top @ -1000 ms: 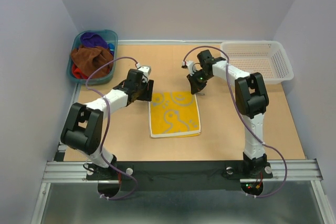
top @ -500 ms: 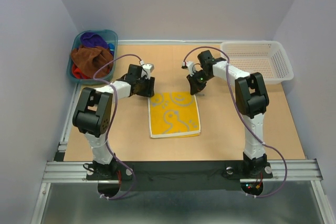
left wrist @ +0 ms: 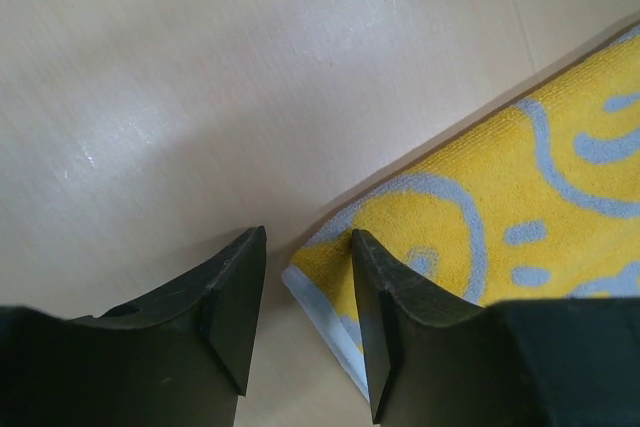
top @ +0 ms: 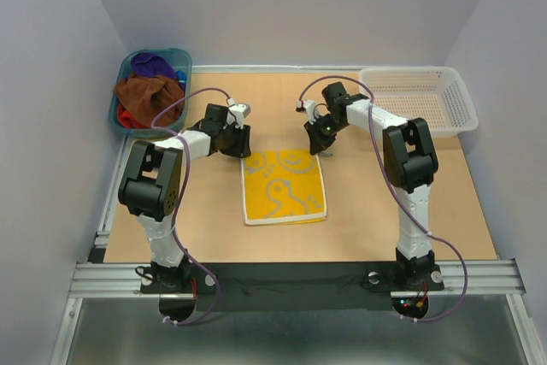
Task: Fold and stack the towels
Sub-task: Fold the towel
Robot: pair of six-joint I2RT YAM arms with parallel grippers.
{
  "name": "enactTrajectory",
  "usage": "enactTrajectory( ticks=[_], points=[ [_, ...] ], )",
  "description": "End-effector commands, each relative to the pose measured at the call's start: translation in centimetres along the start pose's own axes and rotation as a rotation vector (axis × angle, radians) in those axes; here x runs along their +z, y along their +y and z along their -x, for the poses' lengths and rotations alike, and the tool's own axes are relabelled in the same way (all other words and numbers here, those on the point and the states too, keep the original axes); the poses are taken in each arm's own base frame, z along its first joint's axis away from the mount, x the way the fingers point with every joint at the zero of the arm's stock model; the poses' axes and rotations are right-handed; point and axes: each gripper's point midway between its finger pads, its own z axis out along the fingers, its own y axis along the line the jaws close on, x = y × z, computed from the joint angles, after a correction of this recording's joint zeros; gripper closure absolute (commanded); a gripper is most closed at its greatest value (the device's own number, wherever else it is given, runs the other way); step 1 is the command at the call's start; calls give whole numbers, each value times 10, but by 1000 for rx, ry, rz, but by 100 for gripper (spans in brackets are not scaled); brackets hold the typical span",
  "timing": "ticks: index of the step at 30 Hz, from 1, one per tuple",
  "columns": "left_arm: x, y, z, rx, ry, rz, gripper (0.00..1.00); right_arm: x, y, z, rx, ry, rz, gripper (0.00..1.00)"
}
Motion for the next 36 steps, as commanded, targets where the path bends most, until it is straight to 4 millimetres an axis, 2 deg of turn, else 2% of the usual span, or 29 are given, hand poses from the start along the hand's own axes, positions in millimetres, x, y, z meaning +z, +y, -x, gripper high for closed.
enactTrajectory(
  ticks=[1, 5, 7, 10, 14, 15, 17, 18, 21, 23, 25, 27, 28, 31, 36],
  points=[
    [-9, -3, -26, -12, 75, -18, 49, 20, 2, -46, 52, 148, 6, 99],
    [-8, -1, -31, -15, 88, -14, 54, 20, 1, -44, 53, 143, 3, 99],
    [-8, -4, -33, -16, 98, -32, 61, 20, 1, -44, 53, 144, 2, 99],
    [-8, -2, -38, -25, 113, -20, 65, 20, 0, -45, 54, 148, -3, 99],
    [-8, 0, -36, -21, 112, -8, 81, 18, -5, -40, 47, 145, -26, 99],
    [-9, 1, -32, -17, 105, -4, 89, 18, -8, -39, 47, 146, -37, 99],
    [-9, 5, -28, -8, 100, 12, 93, 13, -12, -27, 39, 119, -55, 99],
    [-10, 7, -25, -6, 95, 17, 100, 9, -13, -20, 31, 102, -64, 99],
    [-11, 11, -7, 4, 65, 25, 100, -3, -23, 6, 9, 47, -121, 99],
    [-12, 14, 10, 20, 37, 37, 100, -9, -30, 16, 2, 31, -159, 99],
    [-14, 19, 28, 37, 3, 57, 100, -23, -44, 37, -18, -4, -236, 99],
    [-14, 20, 40, 45, -18, 63, 100, -26, -49, 39, -23, -1, -267, 99],
    [-14, 20, 51, 53, -41, 59, 100, -33, -54, 47, -32, -14, -299, 99],
    [-14, 18, 65, 64, -83, 48, 100, -42, -60, 56, -37, -36, -347, 99],
    [-23, 15, 78, 69, -120, 50, 100, -61, -56, 68, -35, -94, -381, 99]
  ],
)
